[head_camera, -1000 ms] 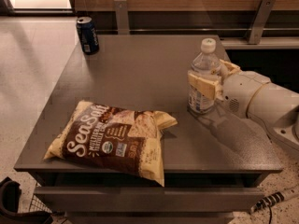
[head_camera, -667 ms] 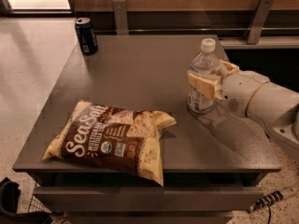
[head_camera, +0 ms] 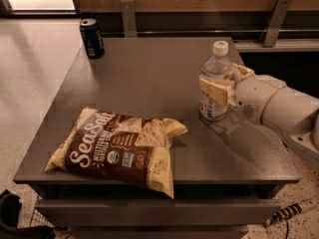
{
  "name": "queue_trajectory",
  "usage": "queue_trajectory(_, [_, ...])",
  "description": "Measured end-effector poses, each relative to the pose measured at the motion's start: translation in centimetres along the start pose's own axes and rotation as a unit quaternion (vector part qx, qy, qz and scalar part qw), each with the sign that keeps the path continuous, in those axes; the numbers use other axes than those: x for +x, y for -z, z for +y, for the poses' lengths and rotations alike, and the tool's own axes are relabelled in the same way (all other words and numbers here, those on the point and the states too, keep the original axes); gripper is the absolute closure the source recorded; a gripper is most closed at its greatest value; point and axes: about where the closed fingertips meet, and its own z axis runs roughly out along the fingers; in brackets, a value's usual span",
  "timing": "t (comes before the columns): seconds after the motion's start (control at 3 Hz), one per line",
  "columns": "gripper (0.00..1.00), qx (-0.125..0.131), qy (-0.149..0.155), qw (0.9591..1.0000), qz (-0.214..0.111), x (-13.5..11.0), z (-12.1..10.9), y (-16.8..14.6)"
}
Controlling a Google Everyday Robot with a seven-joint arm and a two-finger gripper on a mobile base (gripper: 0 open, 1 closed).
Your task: Move blue plastic bottle near brown chip bag
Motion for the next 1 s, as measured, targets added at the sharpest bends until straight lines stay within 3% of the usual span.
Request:
queue_trajectory(0.67, [0.15, -0.003, 0.003, 1.0, 0.0, -0.26, 0.36, -0.21])
queue_trajectory(1.0, [0.0, -0.005, 0.004, 1.0, -0.001, -0.4, 0.56, -0.33])
